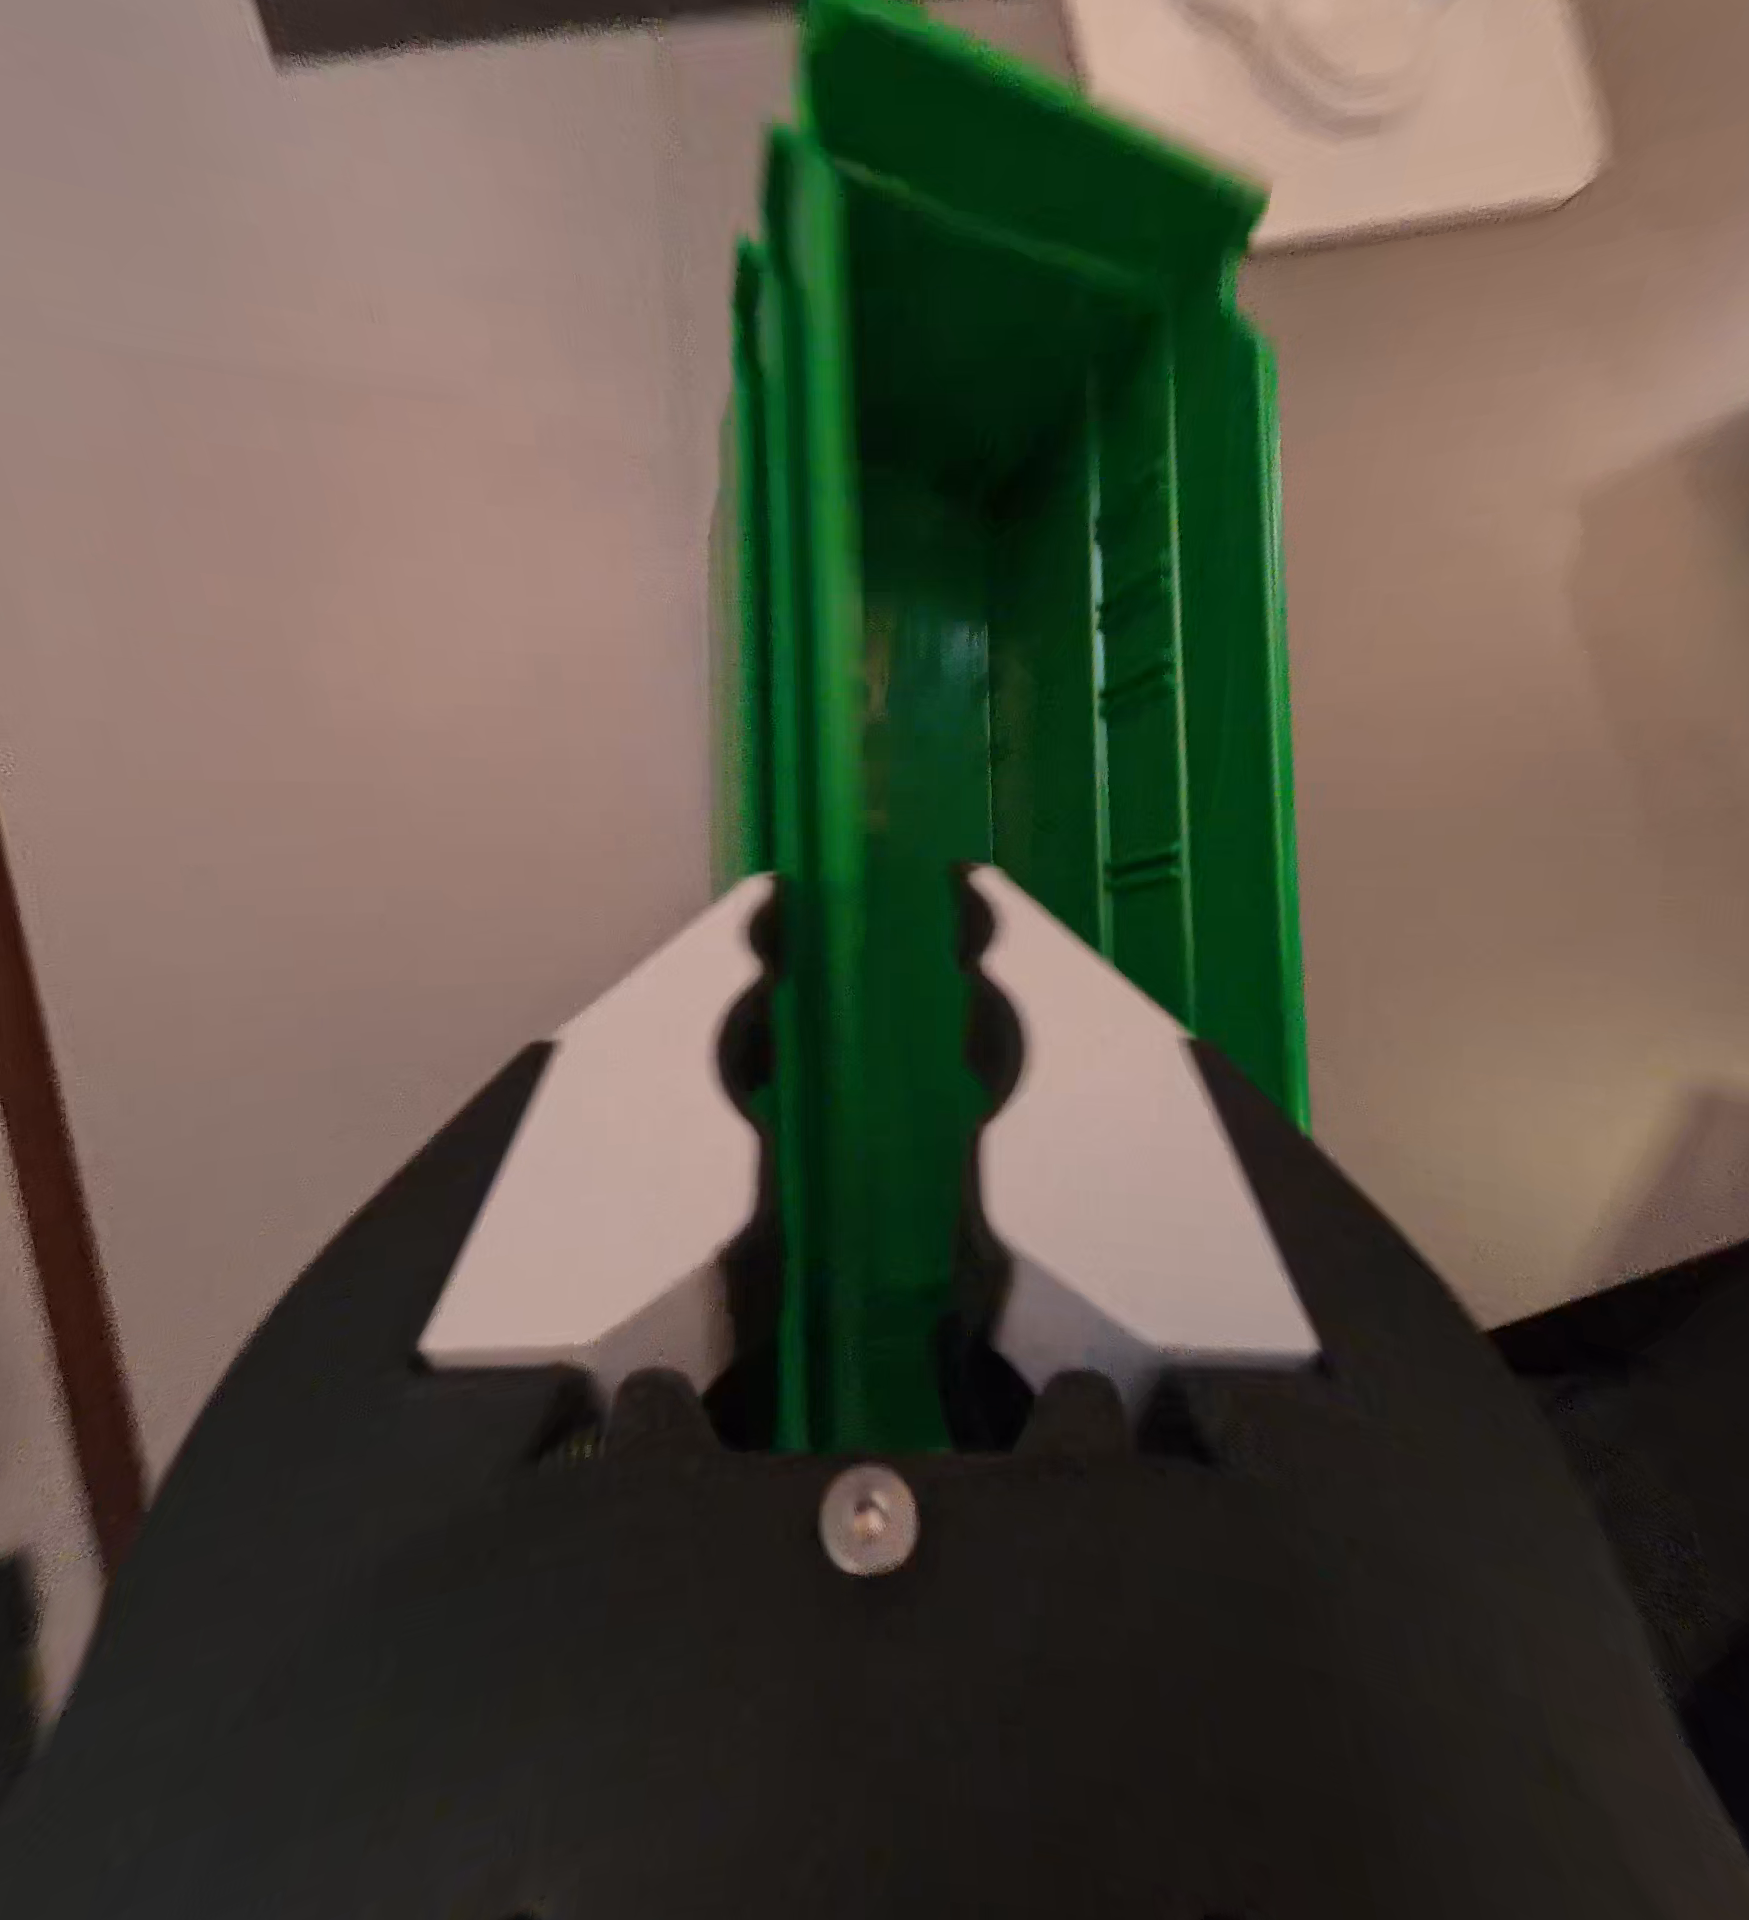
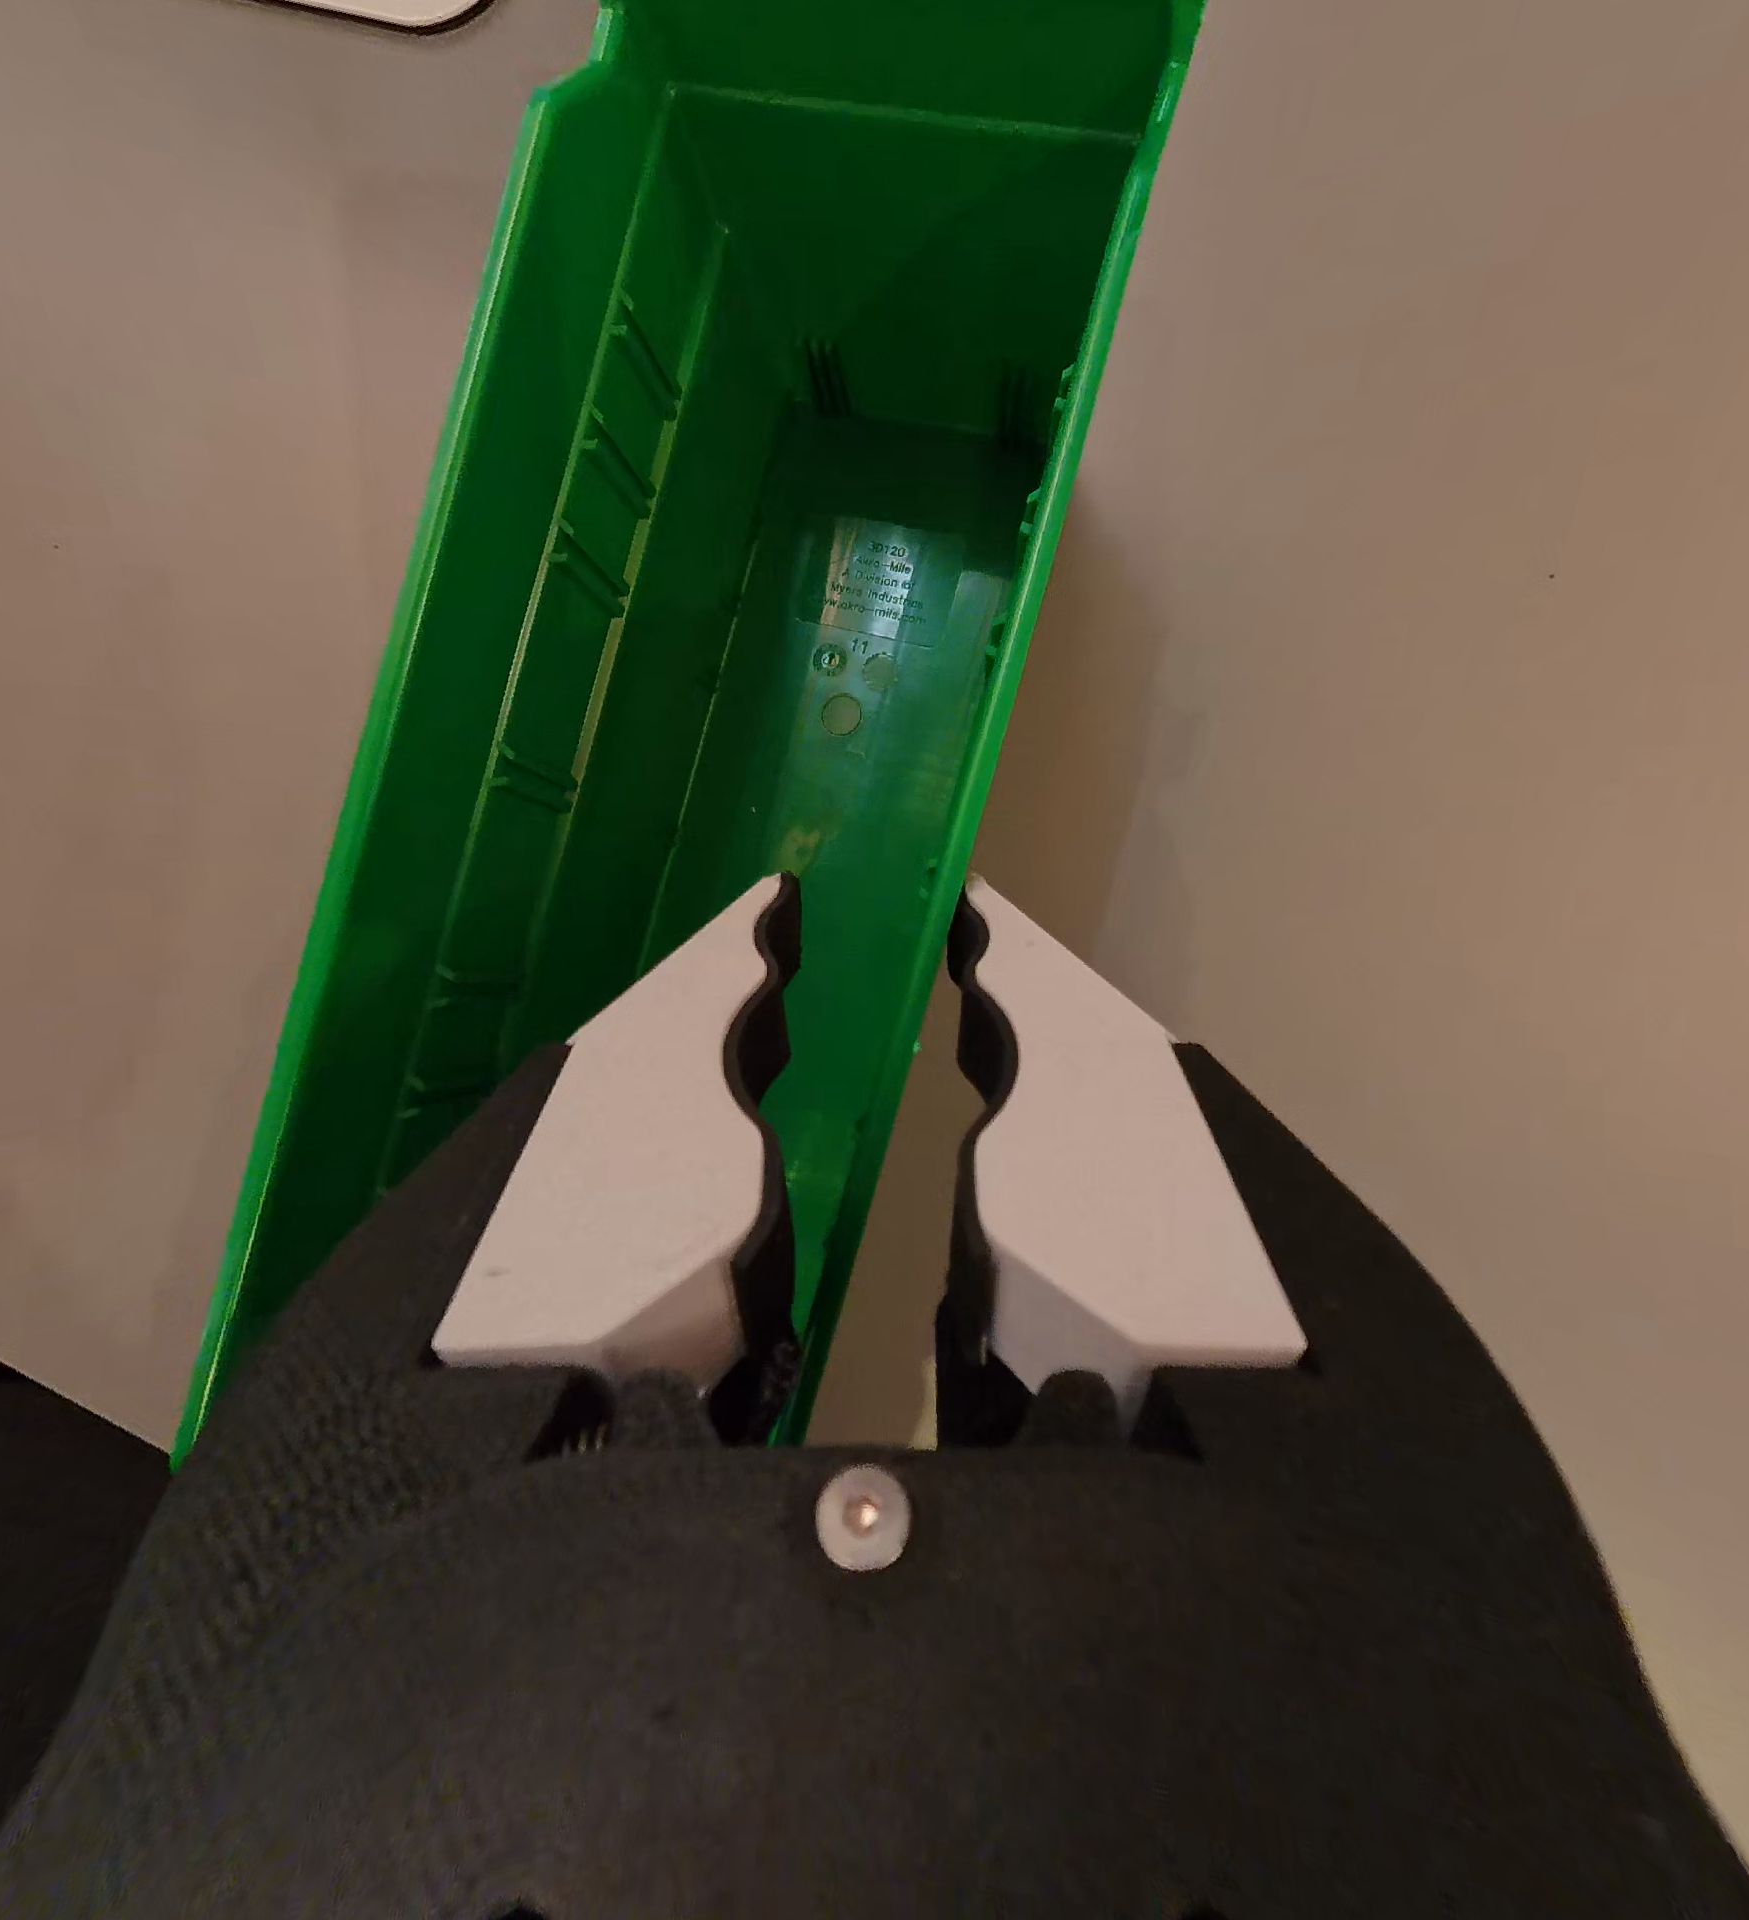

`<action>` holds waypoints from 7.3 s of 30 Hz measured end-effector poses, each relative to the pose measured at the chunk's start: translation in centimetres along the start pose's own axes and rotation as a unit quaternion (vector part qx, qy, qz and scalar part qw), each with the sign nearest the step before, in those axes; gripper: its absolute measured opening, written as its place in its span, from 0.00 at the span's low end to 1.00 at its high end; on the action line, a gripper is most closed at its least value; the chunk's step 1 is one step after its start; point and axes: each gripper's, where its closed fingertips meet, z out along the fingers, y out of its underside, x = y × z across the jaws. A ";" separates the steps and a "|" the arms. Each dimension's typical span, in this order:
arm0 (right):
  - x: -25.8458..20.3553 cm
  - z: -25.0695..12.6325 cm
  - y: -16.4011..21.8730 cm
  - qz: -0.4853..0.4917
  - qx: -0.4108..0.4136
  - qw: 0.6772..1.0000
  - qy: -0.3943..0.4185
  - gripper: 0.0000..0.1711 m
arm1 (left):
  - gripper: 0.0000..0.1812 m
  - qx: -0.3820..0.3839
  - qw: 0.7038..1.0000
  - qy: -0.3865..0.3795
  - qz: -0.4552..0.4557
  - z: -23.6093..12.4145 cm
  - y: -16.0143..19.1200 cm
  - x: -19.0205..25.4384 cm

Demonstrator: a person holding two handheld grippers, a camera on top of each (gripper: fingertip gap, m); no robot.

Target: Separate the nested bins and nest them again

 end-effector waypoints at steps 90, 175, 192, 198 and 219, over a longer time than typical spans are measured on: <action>-45.3 5.0 -1.7 -0.224 0.039 0.901 -0.369 0.24 | 0.62 -0.069 0.994 -0.011 0.078 0.5 2.5 3.1; -42.5 4.8 -0.2 -0.214 0.025 0.912 -0.348 0.22 | 0.59 0.142 0.988 -0.024 0.058 -13.2 -4.8 5.4; -31.9 -2.4 2.1 -0.115 0.144 0.943 -0.276 0.28 | 0.61 -0.001 0.981 0.112 0.156 6.5 -2.4 24.6; -32.5 -2.9 2.4 -0.117 0.138 0.939 -0.293 0.30 | 0.64 -0.051 0.981 0.110 0.151 10.8 0.2 26.4; -34.3 -6.1 1.4 -0.160 0.189 0.917 -0.312 0.31 | 0.53 -0.073 0.925 0.372 -0.027 10.0 2.5 34.2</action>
